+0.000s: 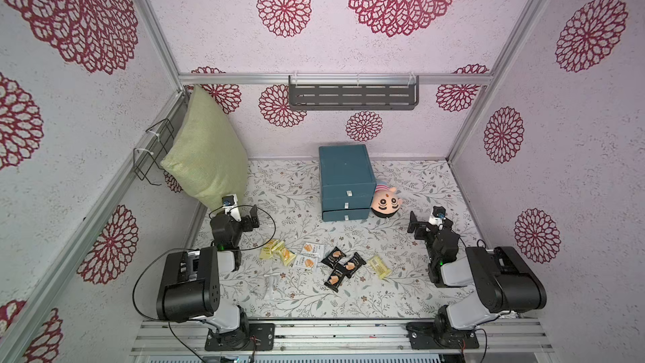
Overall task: Place the cookies into the drawer by color
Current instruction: Open the drawer in the storage box.
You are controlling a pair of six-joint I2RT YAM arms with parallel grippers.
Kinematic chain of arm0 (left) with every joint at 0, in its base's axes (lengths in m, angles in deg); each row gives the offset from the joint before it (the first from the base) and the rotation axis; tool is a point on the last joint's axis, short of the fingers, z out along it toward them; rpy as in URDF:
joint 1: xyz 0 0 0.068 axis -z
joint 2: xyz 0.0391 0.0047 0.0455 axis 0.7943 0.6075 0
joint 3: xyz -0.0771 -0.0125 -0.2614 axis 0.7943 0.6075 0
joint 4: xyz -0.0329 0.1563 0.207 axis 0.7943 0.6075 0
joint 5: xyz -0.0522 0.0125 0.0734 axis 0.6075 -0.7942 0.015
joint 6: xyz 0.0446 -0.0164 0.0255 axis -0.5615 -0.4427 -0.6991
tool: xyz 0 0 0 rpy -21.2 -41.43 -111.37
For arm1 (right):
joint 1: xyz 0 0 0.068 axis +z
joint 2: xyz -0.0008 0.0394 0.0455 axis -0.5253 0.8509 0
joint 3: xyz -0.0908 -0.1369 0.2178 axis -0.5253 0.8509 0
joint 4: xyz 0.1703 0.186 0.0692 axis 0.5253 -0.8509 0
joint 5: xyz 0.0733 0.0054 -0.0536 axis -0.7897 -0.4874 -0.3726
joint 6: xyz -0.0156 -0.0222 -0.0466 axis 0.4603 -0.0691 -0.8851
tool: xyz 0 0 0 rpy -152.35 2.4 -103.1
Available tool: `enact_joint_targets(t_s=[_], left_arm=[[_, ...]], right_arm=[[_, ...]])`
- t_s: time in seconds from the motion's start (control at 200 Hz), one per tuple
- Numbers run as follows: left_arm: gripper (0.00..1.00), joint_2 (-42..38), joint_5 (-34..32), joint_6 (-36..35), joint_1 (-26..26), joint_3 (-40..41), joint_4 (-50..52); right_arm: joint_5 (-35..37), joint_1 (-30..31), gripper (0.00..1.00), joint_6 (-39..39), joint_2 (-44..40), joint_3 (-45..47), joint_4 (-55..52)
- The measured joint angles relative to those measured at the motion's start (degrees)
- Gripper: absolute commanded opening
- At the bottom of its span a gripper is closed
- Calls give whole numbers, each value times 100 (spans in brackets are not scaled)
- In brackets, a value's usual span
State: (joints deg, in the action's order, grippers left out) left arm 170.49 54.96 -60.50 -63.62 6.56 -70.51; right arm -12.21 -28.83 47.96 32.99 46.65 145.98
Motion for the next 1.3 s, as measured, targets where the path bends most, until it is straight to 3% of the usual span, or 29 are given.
enact_joint_targets(t_s=[0.88,1.156,1.301], left_arm=[[97,-223,-243,7,59,4,247],[97,-1902,-1062,-131,750,321,584],[97,-2809,-1213,-22,1012,551,914]], right_arm=[[-216,24,99,-96,-57,162,221],[-68,175,99,17,-1690,116,-942],[11,229,99,551,-2900,109,-1867]])
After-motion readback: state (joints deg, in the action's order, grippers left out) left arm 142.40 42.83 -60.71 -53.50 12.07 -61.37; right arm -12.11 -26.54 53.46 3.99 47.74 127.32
